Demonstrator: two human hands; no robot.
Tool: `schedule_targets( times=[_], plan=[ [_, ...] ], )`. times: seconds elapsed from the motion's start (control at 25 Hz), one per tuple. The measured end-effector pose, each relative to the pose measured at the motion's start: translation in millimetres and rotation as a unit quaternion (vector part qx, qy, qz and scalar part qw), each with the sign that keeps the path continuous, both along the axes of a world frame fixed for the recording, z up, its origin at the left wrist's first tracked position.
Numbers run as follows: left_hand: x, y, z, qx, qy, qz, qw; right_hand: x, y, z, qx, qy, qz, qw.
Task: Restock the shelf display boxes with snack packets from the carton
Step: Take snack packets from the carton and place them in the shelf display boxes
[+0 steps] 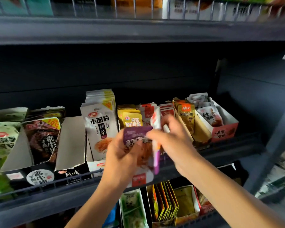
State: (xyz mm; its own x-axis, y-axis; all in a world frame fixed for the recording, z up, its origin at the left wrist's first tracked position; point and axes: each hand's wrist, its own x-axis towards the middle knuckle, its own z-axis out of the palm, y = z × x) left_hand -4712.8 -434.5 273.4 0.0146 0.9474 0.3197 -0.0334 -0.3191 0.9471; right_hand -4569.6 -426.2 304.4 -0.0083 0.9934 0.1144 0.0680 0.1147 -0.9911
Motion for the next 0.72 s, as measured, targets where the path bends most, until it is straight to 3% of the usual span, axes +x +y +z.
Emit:
schedule_targets(
  times=[0.12, 0.32, 0.48, 0.6, 0.72],
  plan=[
    [1.7, -0.7, 0.1, -0.002, -0.021, -0.048, 0.999, -1.5, -5.6, 0.5, -0.06, 0.05, 0.123, 0.989],
    [-1.1, 1.3, 4.4, -0.112, -0.107, -0.051, 0.987, 5.1, 7.2, -4.0, -0.088, 0.048, 0.001, 0.995],
    [-7.1, 11.1, 3.7, -0.16, -0.192, 0.006, 0.968, 19.5, 32.9, 3.5, 0.043, 0.026, -0.147, 0.988],
    [-17.4, 18.3, 4.4, -0.166, -0.215, 0.047, 0.961, 39.1, 72.7, 18.6, 0.127, 0.087, -0.246, 0.957],
    [-26.8, 19.6, 6.3, -0.164, -0.223, 0.065, 0.959, 35.8, 112.8, 13.5, 0.138, 0.016, -0.245, 0.959]
  ],
)
